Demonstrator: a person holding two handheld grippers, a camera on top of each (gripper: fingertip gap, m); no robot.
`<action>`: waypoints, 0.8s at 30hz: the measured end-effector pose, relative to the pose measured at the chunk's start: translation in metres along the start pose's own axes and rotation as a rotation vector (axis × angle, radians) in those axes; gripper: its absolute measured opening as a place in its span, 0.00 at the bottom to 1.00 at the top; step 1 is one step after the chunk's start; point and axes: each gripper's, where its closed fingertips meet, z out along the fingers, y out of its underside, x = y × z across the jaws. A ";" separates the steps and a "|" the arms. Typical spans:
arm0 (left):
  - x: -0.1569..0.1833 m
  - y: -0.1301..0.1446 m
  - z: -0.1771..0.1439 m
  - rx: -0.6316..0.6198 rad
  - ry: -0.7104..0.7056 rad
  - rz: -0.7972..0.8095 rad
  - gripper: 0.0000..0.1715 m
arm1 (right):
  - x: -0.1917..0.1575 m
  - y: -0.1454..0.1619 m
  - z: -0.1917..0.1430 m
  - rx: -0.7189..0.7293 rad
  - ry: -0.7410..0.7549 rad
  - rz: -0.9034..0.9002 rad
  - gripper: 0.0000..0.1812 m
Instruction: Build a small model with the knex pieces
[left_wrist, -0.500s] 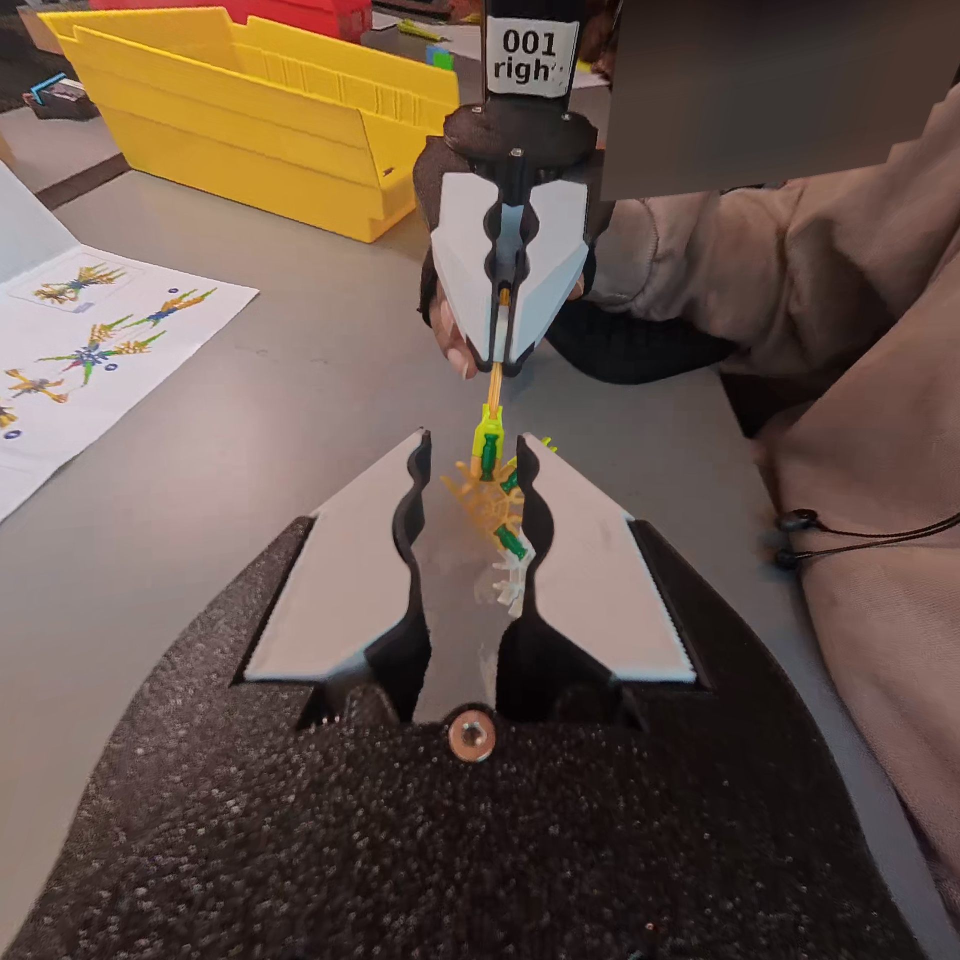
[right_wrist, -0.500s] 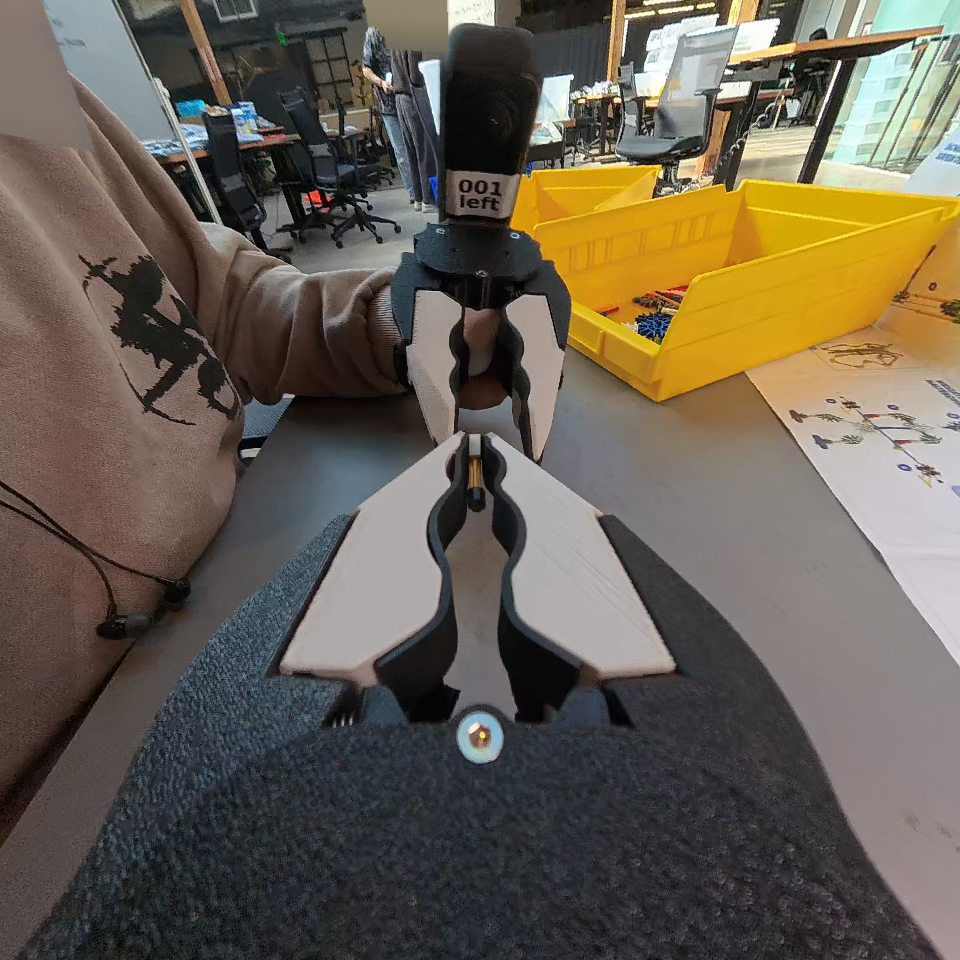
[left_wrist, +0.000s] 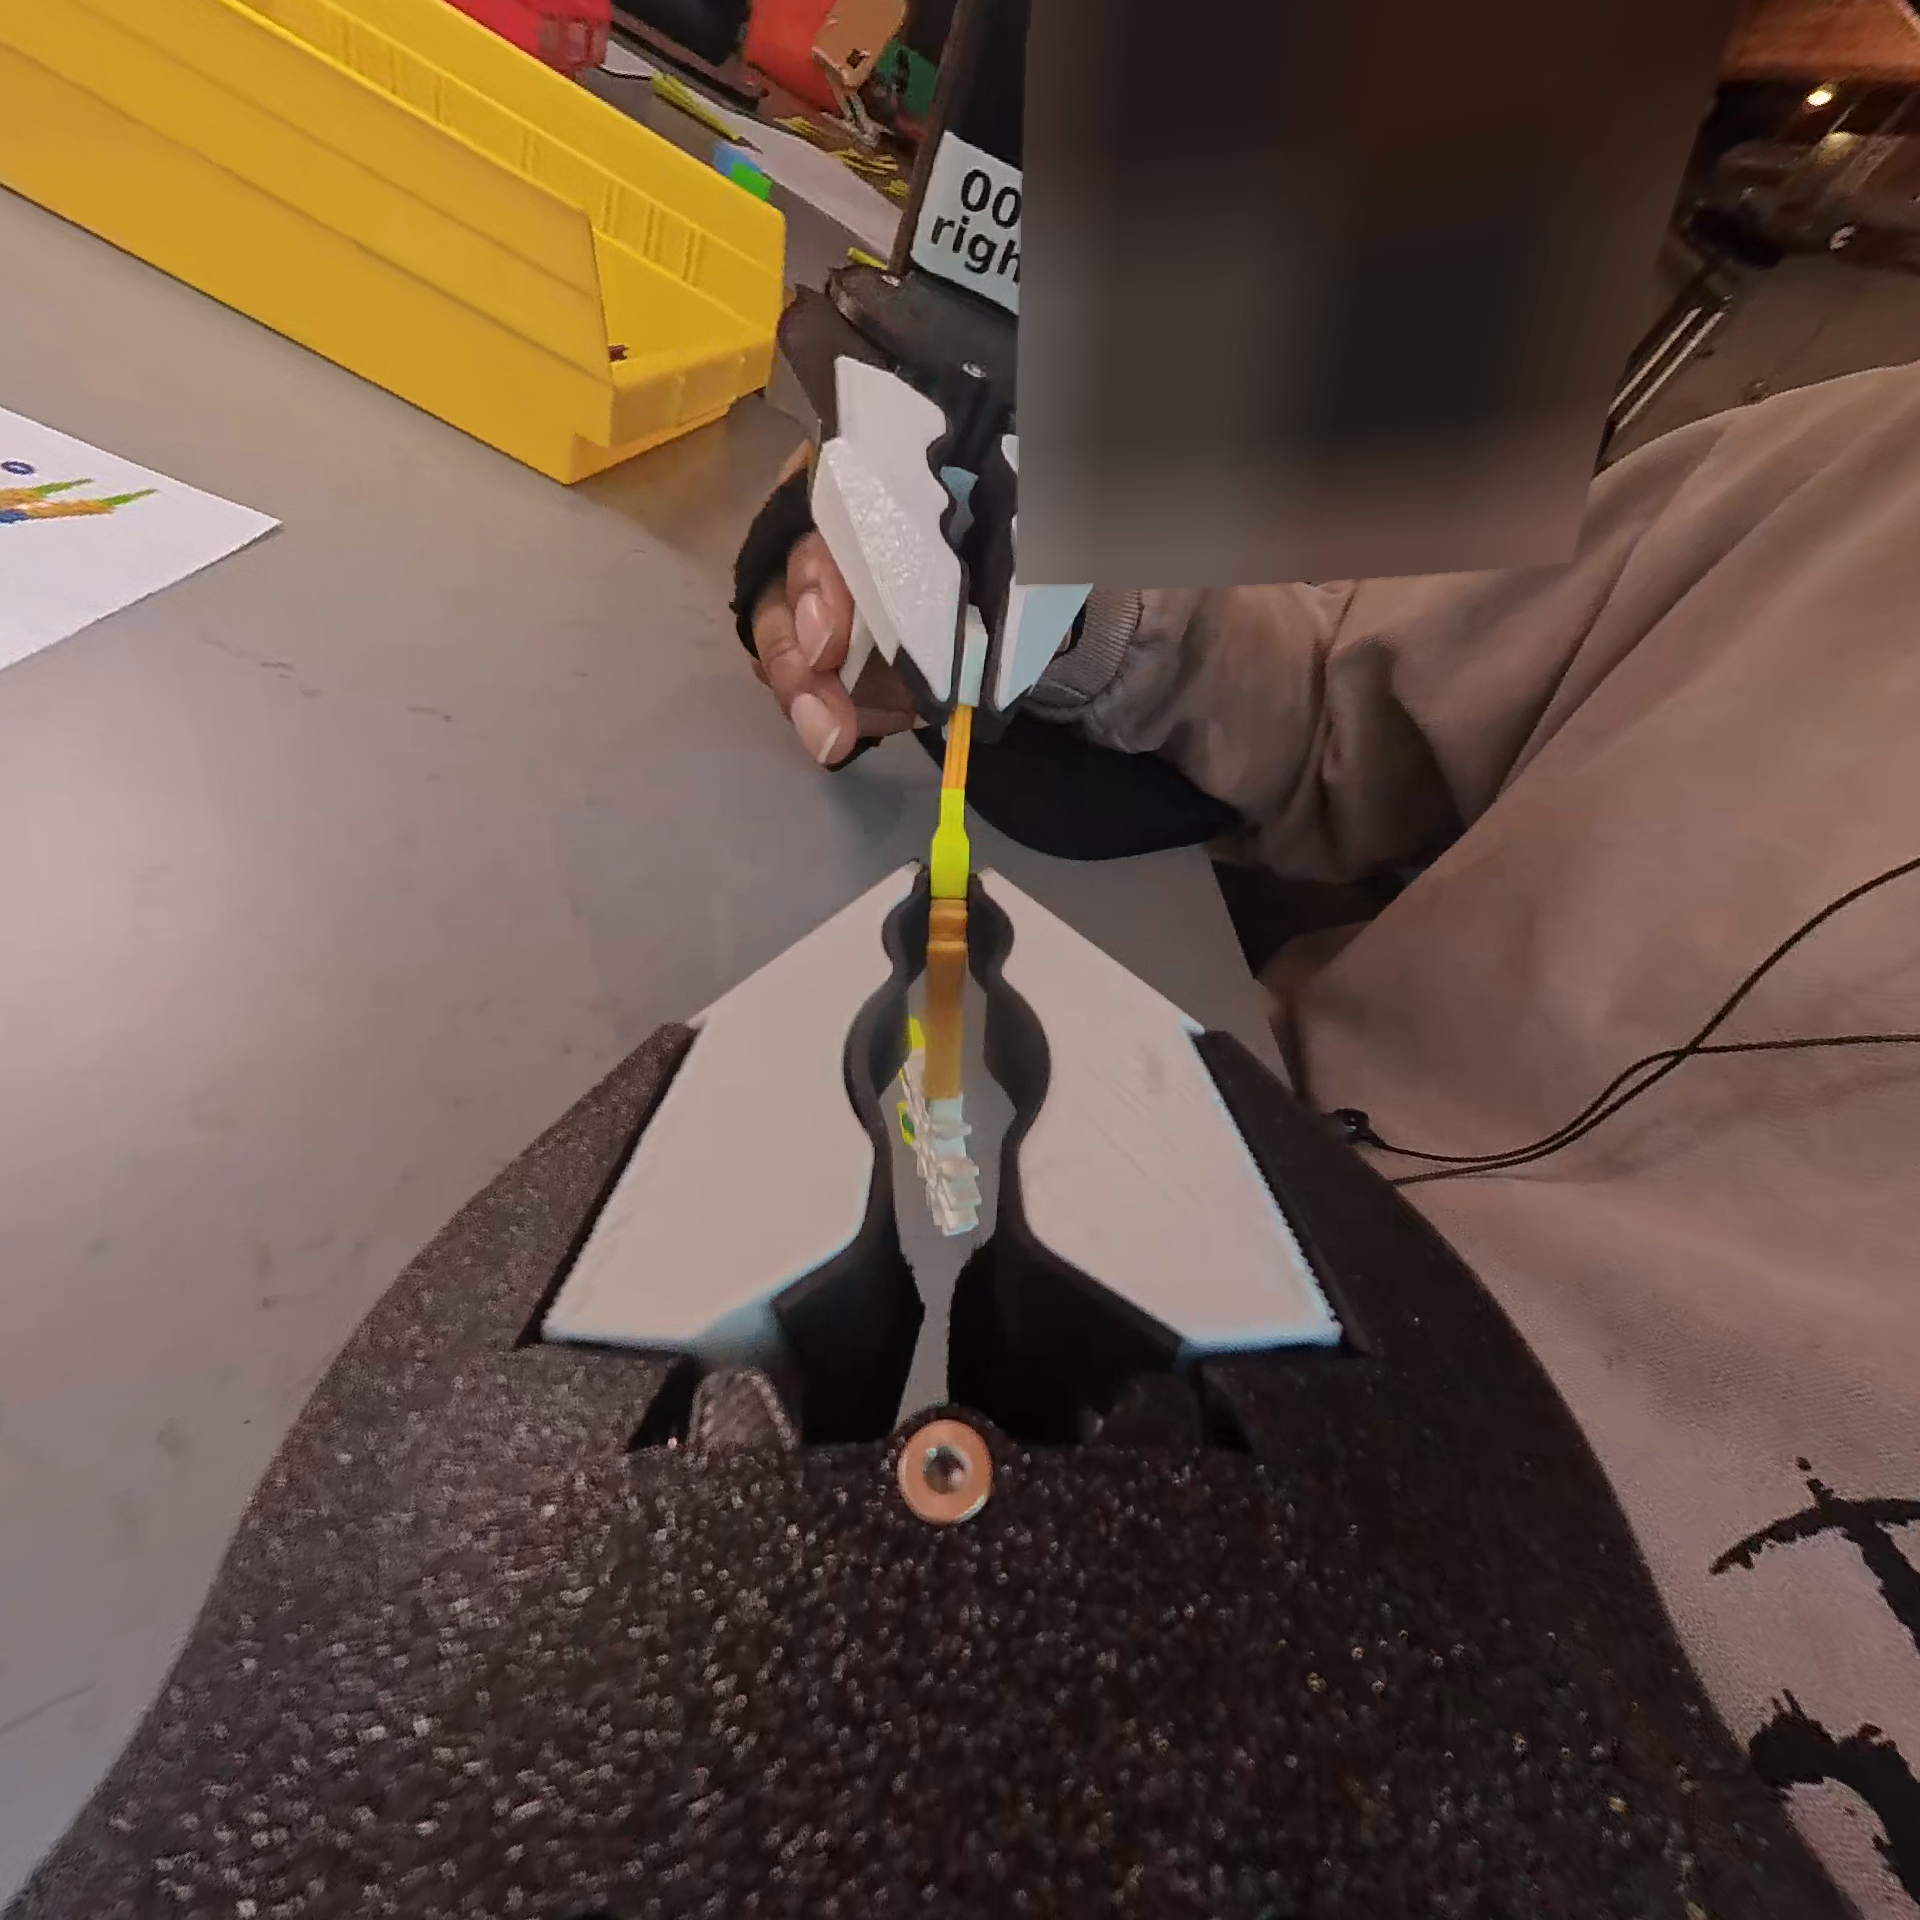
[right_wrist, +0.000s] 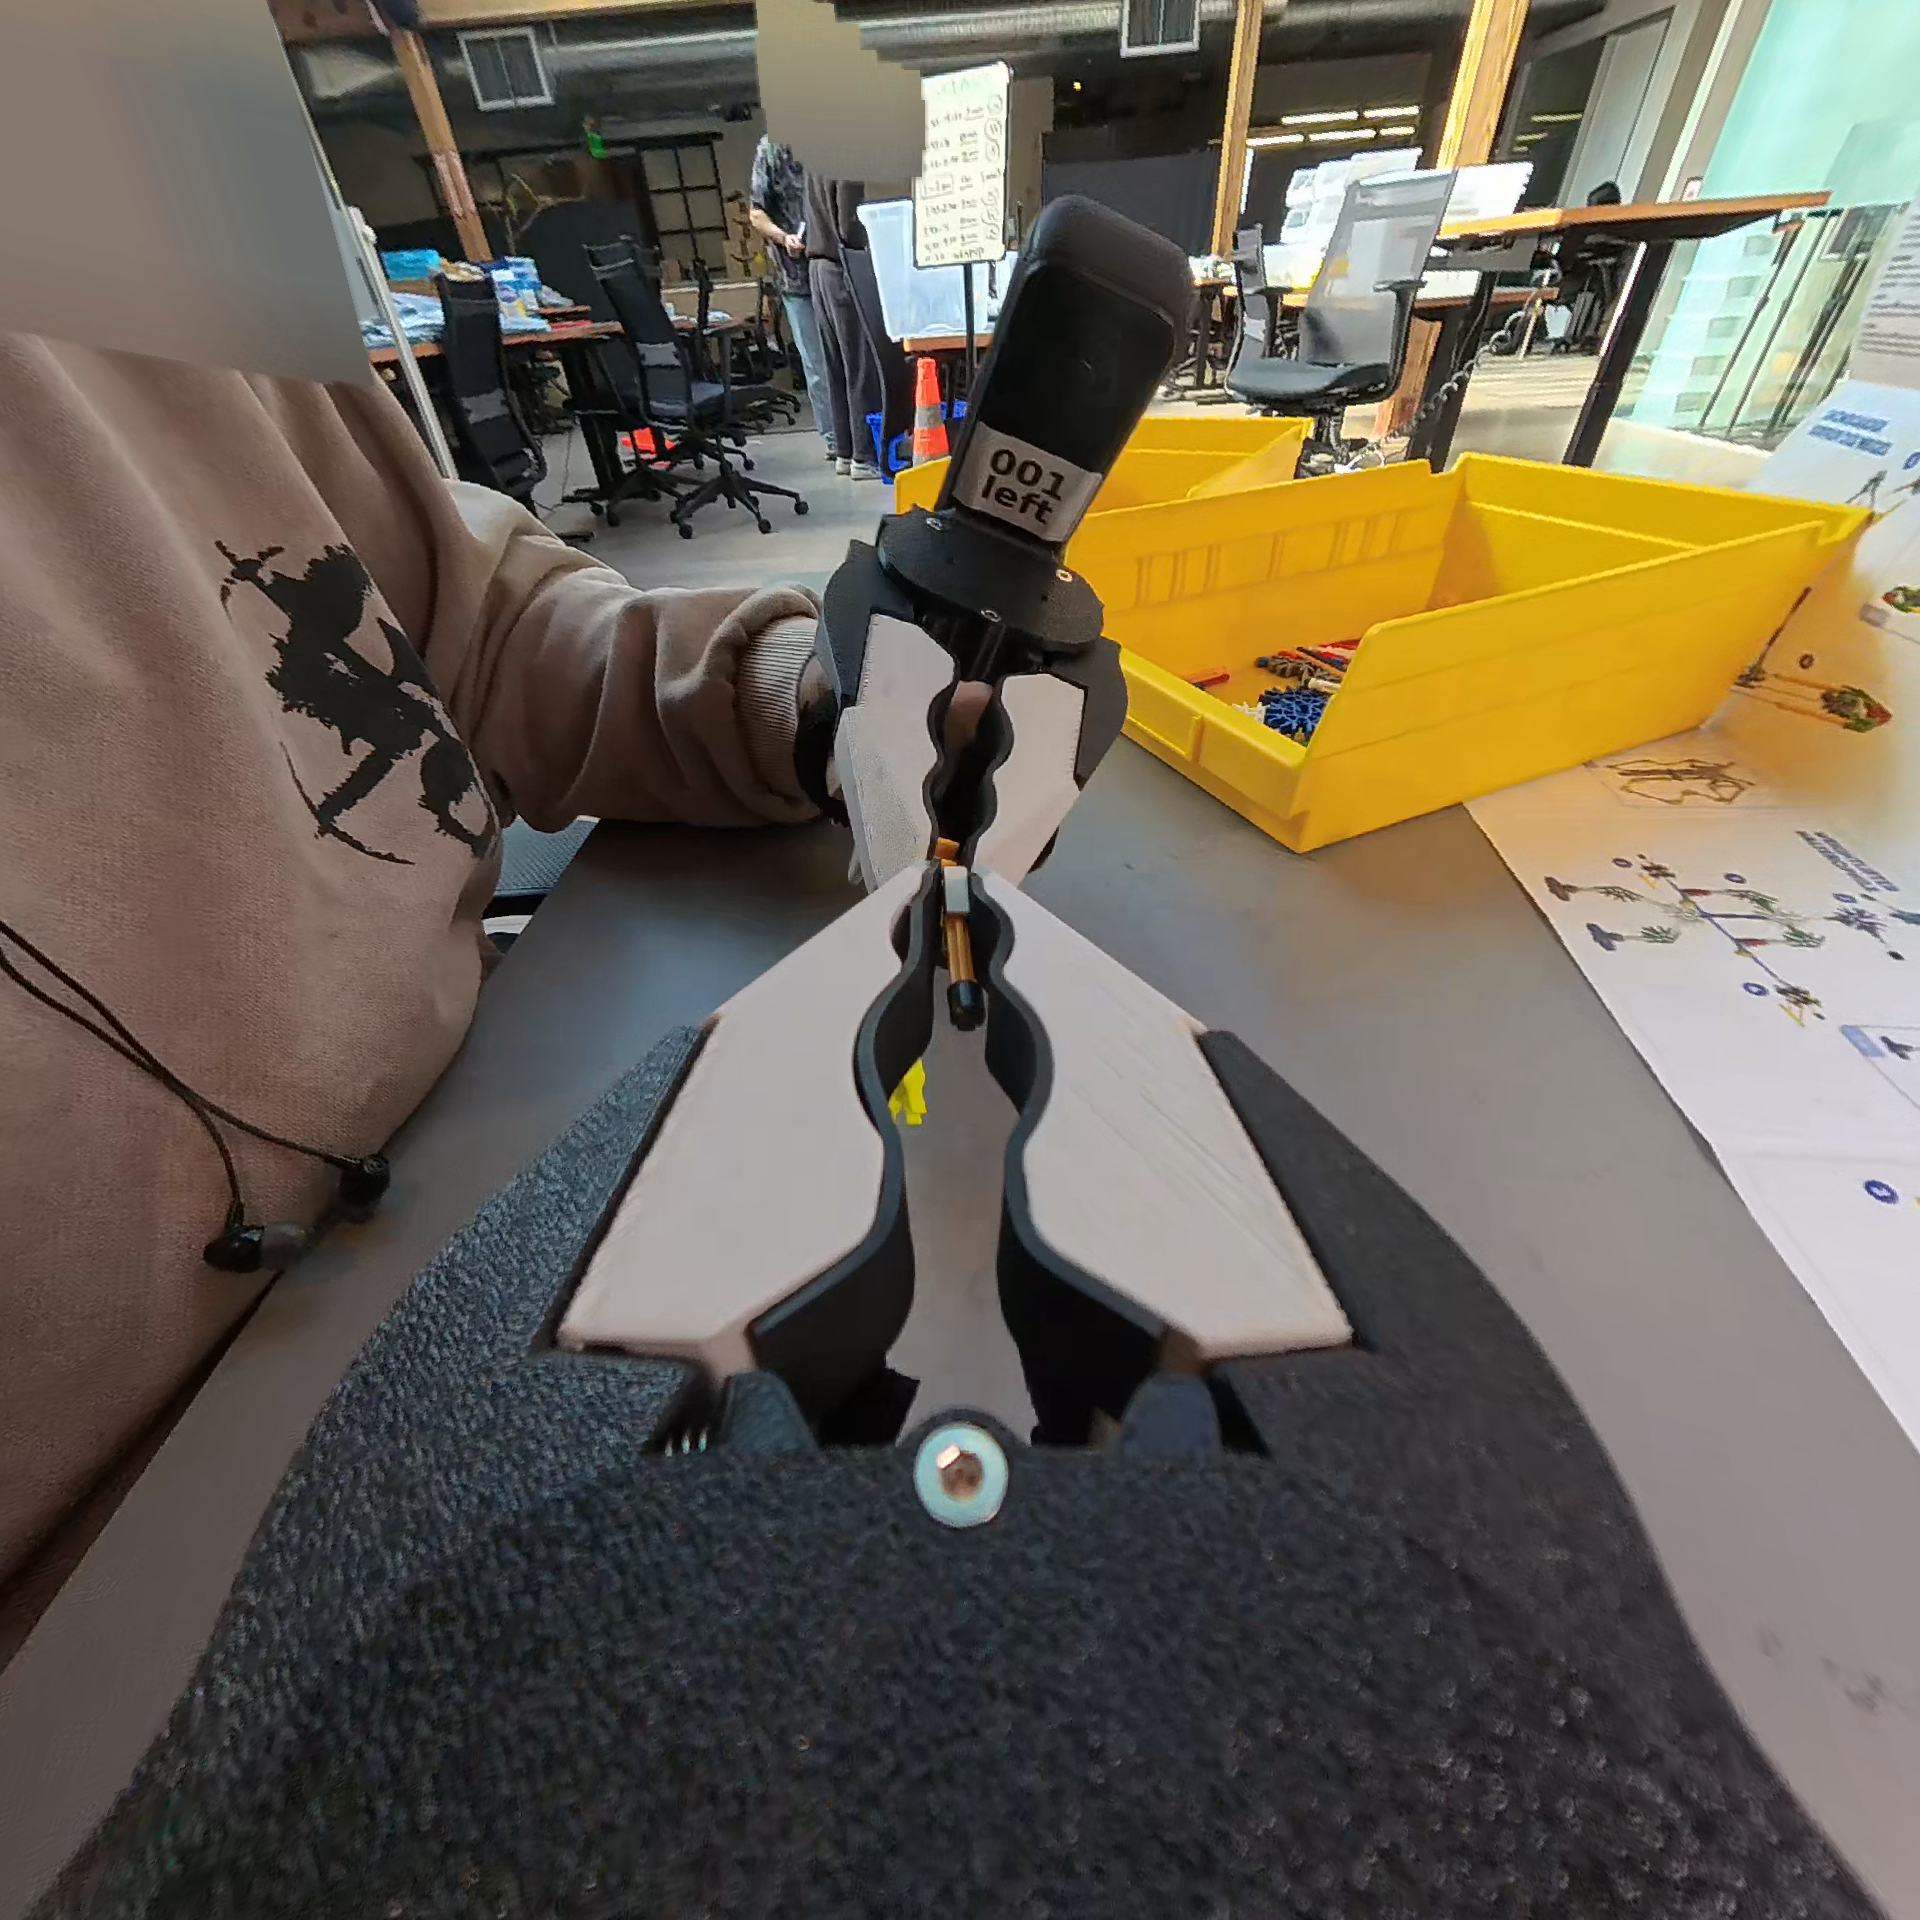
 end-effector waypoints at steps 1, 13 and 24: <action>-0.004 0.000 0.000 -0.005 -0.030 0.000 0.03 | 0.003 0.002 0.000 -0.013 0.018 0.002 0.01; -0.060 -0.002 -0.007 0.141 -0.280 -0.343 0.03 | 0.045 0.019 0.020 -0.354 0.581 -0.679 0.01; -0.054 0.001 -0.007 0.159 -0.151 -0.497 0.03 | 0.033 0.020 0.025 -0.405 0.577 -0.958 0.00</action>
